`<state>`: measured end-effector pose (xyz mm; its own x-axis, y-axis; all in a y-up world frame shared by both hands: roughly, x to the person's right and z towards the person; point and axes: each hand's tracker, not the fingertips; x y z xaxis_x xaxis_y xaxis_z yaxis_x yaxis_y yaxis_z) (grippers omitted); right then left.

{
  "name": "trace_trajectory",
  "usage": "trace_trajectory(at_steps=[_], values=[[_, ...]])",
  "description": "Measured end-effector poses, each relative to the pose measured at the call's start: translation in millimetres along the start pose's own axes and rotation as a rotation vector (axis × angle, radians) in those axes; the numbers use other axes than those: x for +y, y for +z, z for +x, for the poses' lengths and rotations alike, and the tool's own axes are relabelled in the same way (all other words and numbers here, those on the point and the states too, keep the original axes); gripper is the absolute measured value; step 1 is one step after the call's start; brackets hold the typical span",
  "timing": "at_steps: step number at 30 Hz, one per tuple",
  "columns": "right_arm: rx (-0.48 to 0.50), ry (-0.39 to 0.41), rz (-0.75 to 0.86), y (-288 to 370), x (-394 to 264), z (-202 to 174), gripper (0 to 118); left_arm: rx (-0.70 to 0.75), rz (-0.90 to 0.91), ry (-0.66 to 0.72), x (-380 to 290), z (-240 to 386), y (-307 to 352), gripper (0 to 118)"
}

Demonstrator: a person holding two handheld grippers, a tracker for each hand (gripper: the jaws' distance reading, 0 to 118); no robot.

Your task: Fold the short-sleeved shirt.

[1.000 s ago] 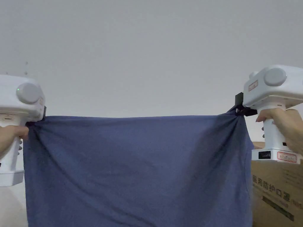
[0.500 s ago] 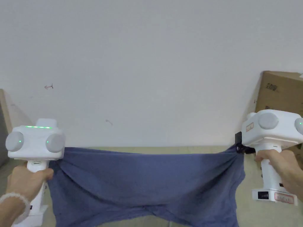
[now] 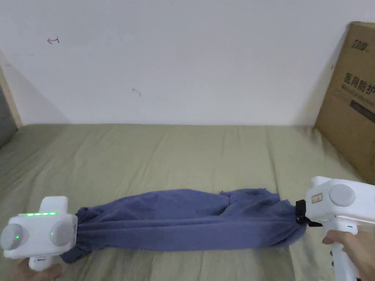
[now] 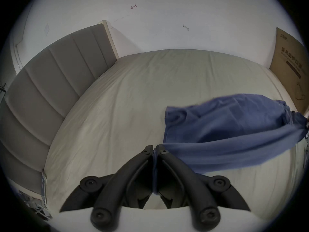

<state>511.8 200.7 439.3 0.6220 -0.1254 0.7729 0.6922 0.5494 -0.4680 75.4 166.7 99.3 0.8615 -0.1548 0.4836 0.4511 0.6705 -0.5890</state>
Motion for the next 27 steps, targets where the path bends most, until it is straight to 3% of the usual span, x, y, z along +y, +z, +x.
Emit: trace_trajectory(at_steps=[3,8,11,12,14,17,21,27], values=[[0.056,-0.032,0.047,37,-40,6,1,-0.009,0.019,0.013,-30,-14,38,2],[0.016,0.013,0.025,91,-115,12,1,-0.045,0.040,0.022,-82,-39,103,2],[0.033,-0.028,0.011,127,-168,21,1,-0.011,0.069,-0.097,-122,-52,146,2],[0.038,-0.078,0.017,138,-187,25,1,-0.008,0.060,-0.083,-137,-56,159,2],[0.046,-0.066,-0.002,158,-221,30,1,-0.036,0.056,-0.073,-165,-69,179,2],[0.037,-0.064,-0.012,182,-273,38,1,-0.061,0.010,-0.059,-203,-84,201,2],[0.057,-0.135,-0.045,199,-331,53,1,-0.063,-0.005,-0.050,-250,-97,224,2],[0.040,-0.122,-0.075,208,-371,58,1,-0.063,-0.031,-0.071,-284,-107,229,2]])
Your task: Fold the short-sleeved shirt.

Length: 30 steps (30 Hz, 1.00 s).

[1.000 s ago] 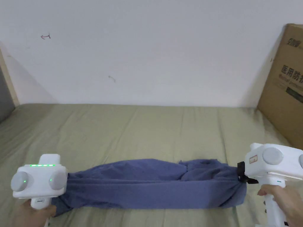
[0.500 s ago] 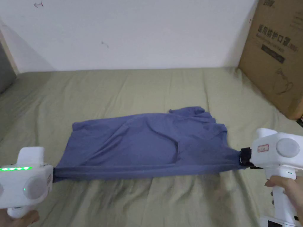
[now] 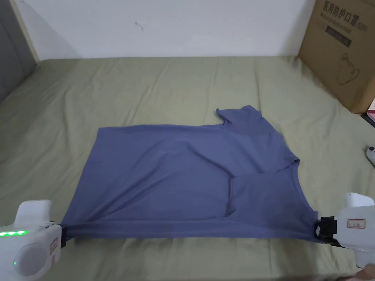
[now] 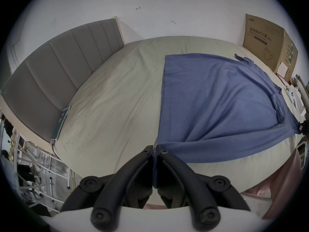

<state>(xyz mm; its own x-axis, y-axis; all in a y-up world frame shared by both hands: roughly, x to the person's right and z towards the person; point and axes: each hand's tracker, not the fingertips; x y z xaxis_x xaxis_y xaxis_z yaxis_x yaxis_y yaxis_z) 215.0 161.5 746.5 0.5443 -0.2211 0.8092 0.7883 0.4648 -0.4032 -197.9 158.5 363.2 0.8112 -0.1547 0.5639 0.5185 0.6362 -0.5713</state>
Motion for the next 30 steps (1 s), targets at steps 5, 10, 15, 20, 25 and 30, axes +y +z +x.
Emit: trace_trajectory(at_steps=[5,10,15,20,25,30], values=[[-0.004,0.010,0.030,-1,1,-4,4,-0.056,-0.027,0.016,1,3,0,78],[-0.050,0.115,0.086,12,2,-10,96,-0.111,0.026,0.083,2,-3,21,103],[0.011,0.122,0.127,28,-12,-10,47,-0.140,0.024,0.086,-11,-1,39,0],[-0.068,0.170,0.130,24,-32,-22,0,-0.155,0.020,0.112,-32,7,54,0],[-0.047,0.172,0.112,23,-42,-25,0,-0.137,0.006,0.092,-37,3,53,106],[-0.046,0.138,0.102,18,-35,-21,0,-0.148,0.013,0.163,-25,-5,27,111]])
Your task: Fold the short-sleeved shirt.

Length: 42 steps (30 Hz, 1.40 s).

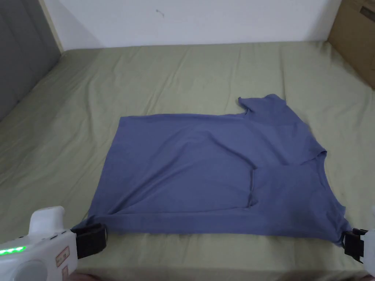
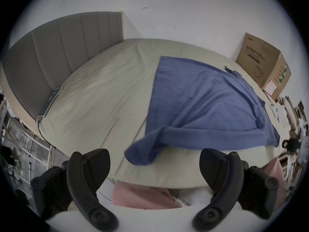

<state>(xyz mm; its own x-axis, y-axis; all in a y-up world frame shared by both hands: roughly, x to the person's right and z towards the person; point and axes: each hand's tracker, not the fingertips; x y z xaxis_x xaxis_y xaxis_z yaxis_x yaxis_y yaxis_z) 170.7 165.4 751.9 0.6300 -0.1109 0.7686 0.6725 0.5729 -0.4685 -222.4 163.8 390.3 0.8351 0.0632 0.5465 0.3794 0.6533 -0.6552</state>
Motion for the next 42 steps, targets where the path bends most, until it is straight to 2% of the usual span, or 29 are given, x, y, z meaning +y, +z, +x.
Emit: trace_trajectory(at_steps=[3,4,5,6,7,8,11,15,16,17,18,19,22,23,24,25,26,27,28,29,30,34,38,42], values=[[0.005,-0.006,-0.001,-1,0,1,0,0.000,-0.027,0.070,9,-14,-23,108],[0.003,-0.005,-0.005,-2,0,2,0,-0.019,-0.029,0.097,11,-17,-27,99],[0.000,-0.006,-0.009,-1,-2,2,0,-0.041,-0.030,0.123,12,-20,-30,81],[0.000,-0.006,-0.016,-2,-3,4,0,-0.048,-0.041,0.136,12,-20,-33,53],[-0.002,-0.008,-0.020,-4,-3,5,0,-0.036,-0.056,0.117,11,-22,-41,8],[-0.005,-0.010,-0.027,-5,-4,6,0,-0.013,-0.099,0.074,8,-16,-45,4],[-0.020,-0.024,-0.037,-6,-5,11,0,-0.005,-0.088,0.012,2,-6,-44,4],[0.021,-0.061,-0.012,-1,-1,20,2,-0.022,-0.093,0.098,7,-14,-41,3],[0.003,-0.058,-0.010,-2,2,20,20,-0.020,-0.091,0.105,8,-16,-41,4],[-0.022,-0.041,-0.022,-4,6,20,47,-0.013,-0.087,0.099,9,-16,-40,4],[-0.055,-0.015,-0.038,-8,10,21,69,-0.006,-0.083,0.092,11,-15,-38,4],[-0.053,-0.005,-0.031,-12,13,21,71,-0.006,-0.081,0.078,12,-15,-38,4],[-0.002,-0.007,-0.017,-24,24,26,71,0.014,-0.084,0.015,14,-10,-38,4],[0.008,-0.018,-0.028,-32,27,28,67,0.019,-0.084,0.000,14,-9,-39,4],[0.017,-0.033,-0.041,-41,28,31,52,0.025,-0.093,-0.010,14,-8,-40,4],[0.015,-0.028,-0.045,-49,28,33,7,0.025,-0.098,-0.009,14,-9,-41,4],[-0.010,-0.030,-0.090,-56,26,33,2,0.022,-0.099,-0.004,13,-10,-41,4],[-0.033,-0.042,-0.115,-59,24,31,3,0.019,-0.102,0.006,13,-10,-41,4],[0.025,-0.042,-0.103,-57,21,31,3,0.015,-0.105,0.012,13,-12,-40,4],[0.027,-0.018,-0.087,-53,18,28,3,0.016,-0.104,0.014,13,-12,-39,4],[-0.011,0.025,-0.051,-45,19,23,3,0.018,-0.106,0.012,15,-13,-36,4],[-0.004,0.050,-0.031,-23,37,16,3,0.017,-0.101,-0.016,29,-10,-28,4],[0.003,0.028,0.016,-14,81,19,3,0.037,-0.024,-0.116,66,1,-20,4],[-0.026,0.062,0.044,-31,132,7,3,0.032,-0.013,-0.157,113,11,-44,4]])
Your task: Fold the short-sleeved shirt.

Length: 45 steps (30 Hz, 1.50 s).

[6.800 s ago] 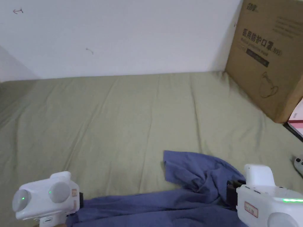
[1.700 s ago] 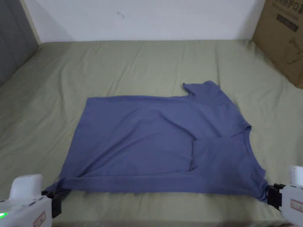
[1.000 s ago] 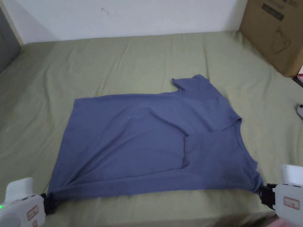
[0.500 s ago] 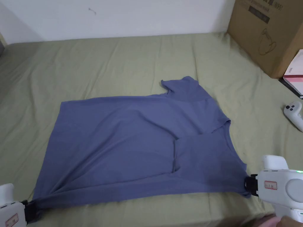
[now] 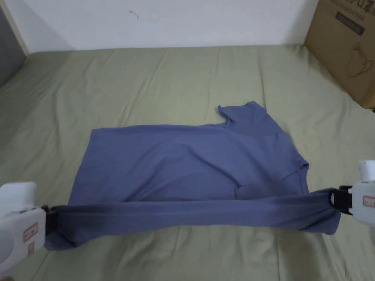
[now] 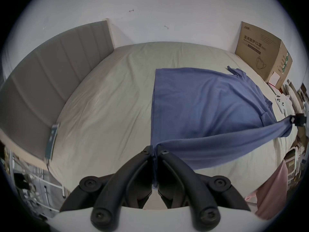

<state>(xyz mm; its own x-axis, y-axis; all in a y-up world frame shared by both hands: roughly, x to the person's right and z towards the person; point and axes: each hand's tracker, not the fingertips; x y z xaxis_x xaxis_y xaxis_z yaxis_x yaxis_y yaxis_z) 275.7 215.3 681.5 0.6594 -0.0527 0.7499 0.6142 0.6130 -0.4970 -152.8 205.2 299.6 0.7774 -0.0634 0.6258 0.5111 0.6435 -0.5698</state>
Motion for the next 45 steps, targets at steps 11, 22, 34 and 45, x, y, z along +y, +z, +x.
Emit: trace_trajectory(at_steps=[11,22,34,45], values=[[-0.049,0.068,-0.148,-89,29,-9,76,-0.038,-0.079,0.036,34,8,-74,84],[-0.029,-0.011,0.019,5,-23,-2,3,0.010,-0.022,0.083,-32,5,0,0],[0.034,-0.064,-0.048,-2,-64,-13,0,-0.018,-0.118,0.192,-41,-7,-54,82],[0.061,-0.100,-0.096,-21,-72,6,55,0.010,-0.166,0.156,-35,2,-61,4]])
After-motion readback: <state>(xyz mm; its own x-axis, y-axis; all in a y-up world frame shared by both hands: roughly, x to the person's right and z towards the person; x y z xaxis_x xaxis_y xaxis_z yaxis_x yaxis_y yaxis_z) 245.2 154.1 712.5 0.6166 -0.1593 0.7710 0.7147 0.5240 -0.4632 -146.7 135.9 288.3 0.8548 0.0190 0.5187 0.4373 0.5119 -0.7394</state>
